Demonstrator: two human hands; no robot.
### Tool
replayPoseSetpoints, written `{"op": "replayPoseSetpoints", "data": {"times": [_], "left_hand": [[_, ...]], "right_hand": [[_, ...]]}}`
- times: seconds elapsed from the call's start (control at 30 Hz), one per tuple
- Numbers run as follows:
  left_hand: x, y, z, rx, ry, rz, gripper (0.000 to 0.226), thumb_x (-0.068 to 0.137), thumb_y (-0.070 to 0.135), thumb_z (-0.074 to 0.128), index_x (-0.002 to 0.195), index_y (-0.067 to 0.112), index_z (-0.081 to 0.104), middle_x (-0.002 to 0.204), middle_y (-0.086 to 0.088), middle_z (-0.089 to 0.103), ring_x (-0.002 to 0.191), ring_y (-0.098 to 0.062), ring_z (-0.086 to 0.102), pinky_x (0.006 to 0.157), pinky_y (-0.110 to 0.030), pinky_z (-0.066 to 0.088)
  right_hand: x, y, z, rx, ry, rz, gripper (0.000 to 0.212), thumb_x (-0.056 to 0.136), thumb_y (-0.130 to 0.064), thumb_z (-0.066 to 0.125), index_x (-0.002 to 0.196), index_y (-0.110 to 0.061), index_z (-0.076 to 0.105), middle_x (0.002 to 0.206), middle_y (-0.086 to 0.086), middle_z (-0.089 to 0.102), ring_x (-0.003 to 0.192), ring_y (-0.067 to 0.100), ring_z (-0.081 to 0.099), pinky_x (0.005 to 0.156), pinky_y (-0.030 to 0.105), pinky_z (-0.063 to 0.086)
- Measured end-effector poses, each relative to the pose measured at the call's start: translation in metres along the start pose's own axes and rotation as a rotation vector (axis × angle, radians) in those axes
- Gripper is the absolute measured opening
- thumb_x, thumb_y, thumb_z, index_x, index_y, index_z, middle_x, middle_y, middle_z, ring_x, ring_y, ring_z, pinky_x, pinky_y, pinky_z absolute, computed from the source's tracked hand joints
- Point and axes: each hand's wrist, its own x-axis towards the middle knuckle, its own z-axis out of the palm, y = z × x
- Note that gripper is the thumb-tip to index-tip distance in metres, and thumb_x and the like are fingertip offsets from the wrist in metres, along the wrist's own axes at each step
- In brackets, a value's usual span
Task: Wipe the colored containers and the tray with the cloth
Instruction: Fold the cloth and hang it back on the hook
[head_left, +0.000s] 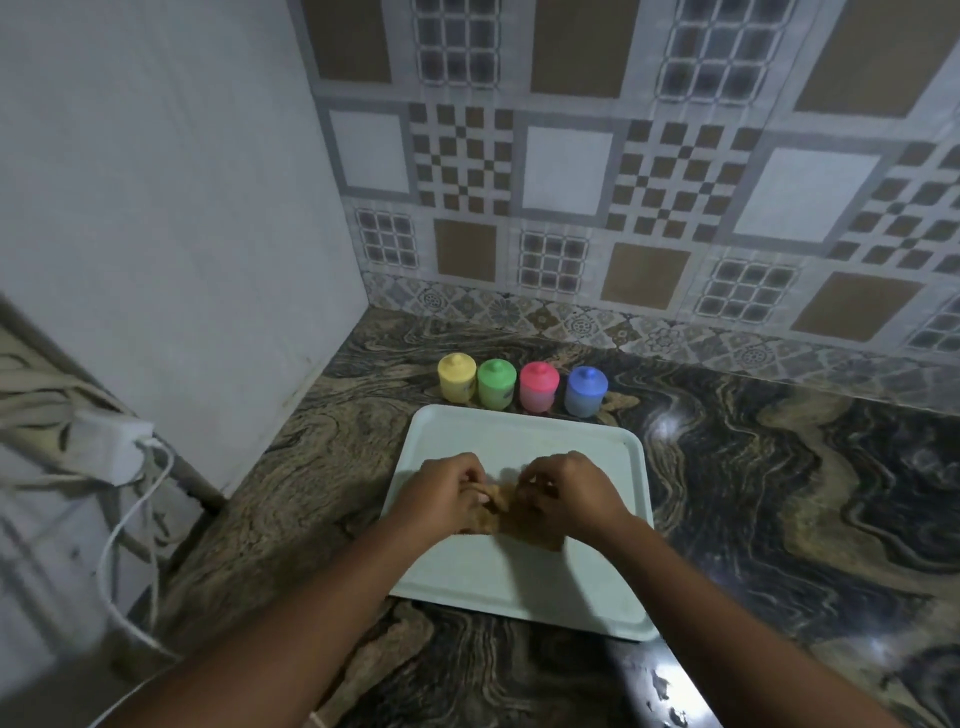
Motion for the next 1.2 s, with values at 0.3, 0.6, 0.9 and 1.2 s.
{"op": "replayPoseSetpoints", "data": {"times": [0.3,0.6,0.9,1.2], "left_hand": [[-0.062,0.02,-0.155,-0.028,0.403,0.164,0.014,0.082,0.011,0.074,0.088,0.022,0.068,0.083,0.014,0.068,0.079,-0.002,0.064,0.07,-0.023,0.053],[-0.126,0.034,-0.328,0.561,0.733,0.427,0.02,0.081,-0.006,0.069,0.096,0.007,0.069,0.097,-0.004,0.061,0.085,-0.009,0.058,0.077,-0.02,0.049],[-0.128,0.069,-0.437,0.797,0.867,0.093,0.036,0.092,0.051,0.042,0.105,0.024,0.062,0.097,0.011,0.055,0.077,-0.011,0.052,0.063,-0.023,0.038],[-0.101,0.075,-0.468,0.563,0.959,-0.103,0.018,0.09,0.042,0.058,0.099,0.026,0.059,0.1,-0.003,0.062,0.085,-0.027,0.061,0.073,-0.038,0.052]], "right_hand": [[0.04,-0.123,-0.065,0.338,0.183,-0.416,0.016,0.087,-0.008,0.075,0.099,-0.02,0.074,0.084,-0.018,0.066,0.08,-0.003,0.065,0.065,0.003,0.044],[0.116,-0.28,-0.132,0.345,0.477,-0.989,0.022,0.089,-0.005,0.072,0.106,-0.017,0.077,0.102,-0.003,0.074,0.091,0.009,0.069,0.076,0.032,0.06],[0.187,-0.41,-0.183,0.369,0.833,-1.111,0.026,0.084,-0.006,0.073,0.101,-0.023,0.081,0.102,-0.004,0.072,0.083,0.014,0.068,0.063,0.036,0.057],[0.221,-0.457,-0.185,0.235,0.858,-1.031,0.019,0.09,-0.025,0.069,0.104,-0.034,0.079,0.105,-0.005,0.07,0.087,0.016,0.066,0.065,0.03,0.055]]}}
